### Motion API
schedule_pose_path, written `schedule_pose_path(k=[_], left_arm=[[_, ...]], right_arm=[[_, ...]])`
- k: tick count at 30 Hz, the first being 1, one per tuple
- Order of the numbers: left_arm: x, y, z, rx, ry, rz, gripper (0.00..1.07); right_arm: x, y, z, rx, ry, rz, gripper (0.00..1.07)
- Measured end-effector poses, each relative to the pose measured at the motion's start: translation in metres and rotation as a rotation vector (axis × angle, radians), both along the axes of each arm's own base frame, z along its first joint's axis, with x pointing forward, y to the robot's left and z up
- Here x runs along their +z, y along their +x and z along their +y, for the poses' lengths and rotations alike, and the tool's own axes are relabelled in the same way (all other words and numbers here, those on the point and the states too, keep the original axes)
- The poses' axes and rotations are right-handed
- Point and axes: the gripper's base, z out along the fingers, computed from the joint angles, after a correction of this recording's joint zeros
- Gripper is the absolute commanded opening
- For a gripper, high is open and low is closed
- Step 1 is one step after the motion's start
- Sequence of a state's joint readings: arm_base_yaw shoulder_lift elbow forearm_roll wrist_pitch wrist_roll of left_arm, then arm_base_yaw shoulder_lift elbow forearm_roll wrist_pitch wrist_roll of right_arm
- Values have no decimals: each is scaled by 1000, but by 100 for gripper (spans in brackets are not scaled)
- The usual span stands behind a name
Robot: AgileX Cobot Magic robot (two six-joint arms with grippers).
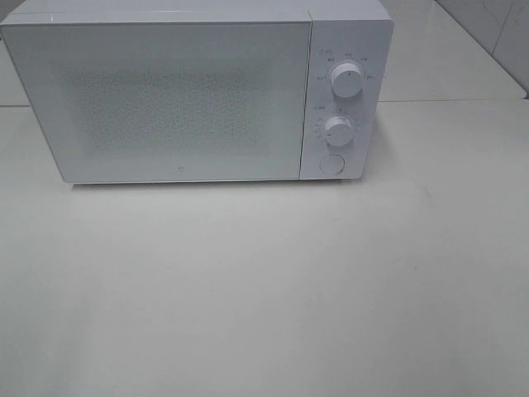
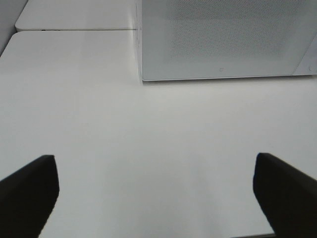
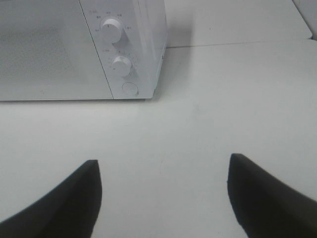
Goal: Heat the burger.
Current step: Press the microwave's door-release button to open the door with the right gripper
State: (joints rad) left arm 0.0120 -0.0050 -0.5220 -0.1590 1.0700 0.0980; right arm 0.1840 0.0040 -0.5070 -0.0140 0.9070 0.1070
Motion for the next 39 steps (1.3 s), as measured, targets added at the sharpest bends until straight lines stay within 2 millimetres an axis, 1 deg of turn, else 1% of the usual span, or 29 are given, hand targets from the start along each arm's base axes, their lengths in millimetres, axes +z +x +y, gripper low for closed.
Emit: schedule_pose_path(k=[1, 3, 4, 6, 7, 8, 10, 11, 13, 14, 15, 17, 20, 22, 23, 25, 28, 29, 30, 31, 32, 33, 34, 35, 36, 37, 39], left_arm=[[0, 0, 0, 0, 0, 0, 100], [0, 0, 0, 0, 0, 0, 100], [0, 0, 0, 0, 0, 0, 100], [0, 0, 0, 0, 0, 0, 100], [0, 0, 0, 0, 0, 0, 100], [0, 0, 0, 0, 0, 0, 100], [0, 0, 0, 0, 0, 0, 100], [0, 0, 0, 0, 0, 0, 100], [0, 0, 0, 0, 0, 0, 100], [0, 0, 0, 0, 0, 0, 100], [0, 0, 0, 0, 0, 0, 100], [0, 0, 0, 0, 0, 0, 100], [0, 0, 0, 0, 0, 0, 100], [0, 0, 0, 0, 0, 0, 100], [0, 0, 0, 0, 0, 0, 100], [0, 0, 0, 0, 0, 0, 100], [0, 0, 0, 0, 0, 0, 100], [0, 0, 0, 0, 0, 0, 100], [0, 0, 0, 0, 0, 0, 100], [0, 0, 0, 0, 0, 0, 100], [0, 0, 0, 0, 0, 0, 100], [0, 0, 0, 0, 0, 0, 100], [0, 0, 0, 0, 0, 0, 100], [0, 0, 0, 0, 0, 0, 100], [0, 0, 0, 0, 0, 0, 100], [0, 0, 0, 0, 0, 0, 100], [0, 0, 0, 0, 0, 0, 100]], right_arm=[[0, 0, 0, 0, 0, 0, 69], [5, 9, 2, 1, 2, -14, 69], [5, 9, 2, 1, 2, -14, 69], [10, 22, 4, 2, 3, -24, 69], [10, 22, 4, 2, 3, -24, 69], [13, 30, 6, 2, 4, -31, 69], [15, 34, 6, 2, 5, -37, 69], [17, 44, 8, 3, 5, -37, 69], [18, 48, 9, 3, 5, -35, 69], [19, 57, 11, 4, 3, -29, 69], [19, 57, 11, 4, 3, -29, 69], [20, 75, 14, 5, 2, -23, 69], [20, 80, 15, 5, 2, -20, 69], [19, 98, 19, 6, 0, -11, 69], [19, 98, 19, 6, 0, -11, 69], [17, 111, 21, 7, -1, -6, 69], [17, 115, 22, 7, -1, -9, 69], [15, 124, 24, 8, -1, -6, 69], [14, 128, 24, 8, -2, -2, 69], [14, 128, 24, 8, -2, -2, 69], [12, 137, 26, 9, -2, -1, 69], [10, 141, 27, 9, -2, -1, 69], [10, 141, 27, 9, -2, -1, 69], [9, 149, 29, 10, -1, -8, 69], [8, 154, 29, 10, 0, -13, 69], [8, 154, 29, 10, 0, -13, 69], [5, 165, 32, 9, 8, -27, 69]])
